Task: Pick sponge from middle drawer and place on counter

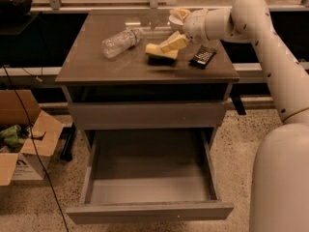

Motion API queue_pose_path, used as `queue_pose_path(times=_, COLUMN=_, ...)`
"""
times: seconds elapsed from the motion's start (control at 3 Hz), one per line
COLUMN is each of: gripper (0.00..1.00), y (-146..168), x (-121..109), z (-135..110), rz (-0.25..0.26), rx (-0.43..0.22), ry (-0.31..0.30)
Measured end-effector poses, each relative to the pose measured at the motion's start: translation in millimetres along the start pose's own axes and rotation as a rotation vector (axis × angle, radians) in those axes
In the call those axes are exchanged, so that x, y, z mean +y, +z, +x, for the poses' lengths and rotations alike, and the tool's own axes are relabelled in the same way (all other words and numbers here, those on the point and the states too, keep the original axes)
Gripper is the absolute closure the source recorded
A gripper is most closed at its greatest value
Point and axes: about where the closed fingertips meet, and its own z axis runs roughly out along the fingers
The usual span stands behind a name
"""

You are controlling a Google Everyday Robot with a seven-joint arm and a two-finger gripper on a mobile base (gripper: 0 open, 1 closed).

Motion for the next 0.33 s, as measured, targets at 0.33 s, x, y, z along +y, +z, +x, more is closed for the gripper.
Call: queue_pose_path(times=0.33, gripper=0.00, y=0.0, x=0.0, z=0.0, rz=0.000, rx=0.000, ry=0.000)
